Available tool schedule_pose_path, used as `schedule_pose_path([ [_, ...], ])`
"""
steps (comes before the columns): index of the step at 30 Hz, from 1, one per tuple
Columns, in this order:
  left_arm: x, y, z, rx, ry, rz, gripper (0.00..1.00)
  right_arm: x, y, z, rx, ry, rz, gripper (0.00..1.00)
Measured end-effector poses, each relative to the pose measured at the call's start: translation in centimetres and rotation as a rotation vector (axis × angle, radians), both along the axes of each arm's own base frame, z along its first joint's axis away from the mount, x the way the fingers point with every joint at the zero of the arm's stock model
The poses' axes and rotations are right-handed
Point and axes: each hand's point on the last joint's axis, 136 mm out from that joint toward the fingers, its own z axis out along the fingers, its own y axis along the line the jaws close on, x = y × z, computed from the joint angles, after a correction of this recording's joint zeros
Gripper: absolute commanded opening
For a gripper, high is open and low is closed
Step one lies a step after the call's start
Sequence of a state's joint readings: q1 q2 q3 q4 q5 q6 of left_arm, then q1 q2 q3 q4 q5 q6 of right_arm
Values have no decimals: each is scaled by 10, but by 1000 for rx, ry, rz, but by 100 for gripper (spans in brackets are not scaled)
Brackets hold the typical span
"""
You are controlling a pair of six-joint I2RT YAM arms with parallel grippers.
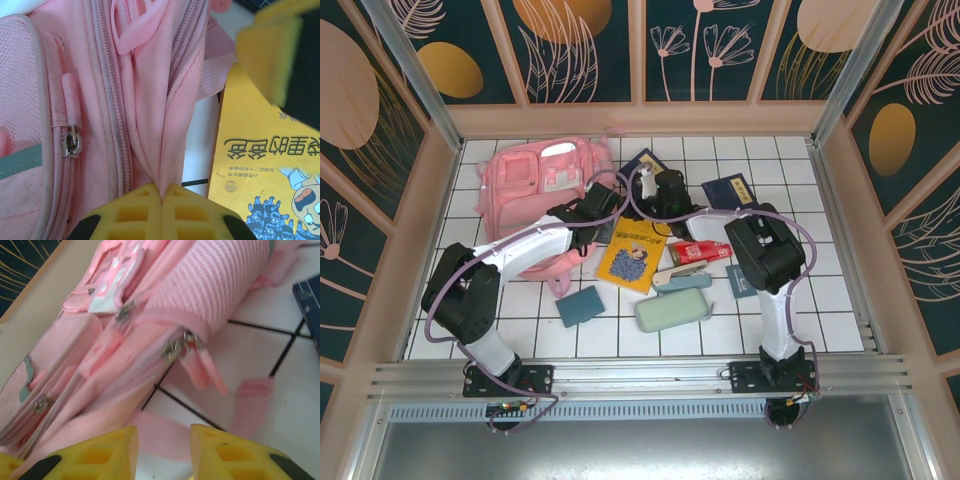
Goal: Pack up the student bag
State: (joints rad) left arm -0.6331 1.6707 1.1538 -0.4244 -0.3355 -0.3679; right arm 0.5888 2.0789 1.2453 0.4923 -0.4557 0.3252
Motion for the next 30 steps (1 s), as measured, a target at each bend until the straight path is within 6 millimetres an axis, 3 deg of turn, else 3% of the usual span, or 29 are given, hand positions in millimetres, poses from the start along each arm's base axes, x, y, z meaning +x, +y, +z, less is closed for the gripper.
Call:
schedule_pose_path([
  [6,-1,0,-1,-9,10,0,0,18,14,8,14,-33,20,32],
  [12,-1,0,-2,-11,13,3,0,20,17,-3,-2,-21,37,32],
  [23,-3,1,0,-20,14,10,0,21,15,-8,-20,-33,42,32],
  [30,-7,2,-2,-13,34,7,0,16,3,-29,-51,-11,17,34],
])
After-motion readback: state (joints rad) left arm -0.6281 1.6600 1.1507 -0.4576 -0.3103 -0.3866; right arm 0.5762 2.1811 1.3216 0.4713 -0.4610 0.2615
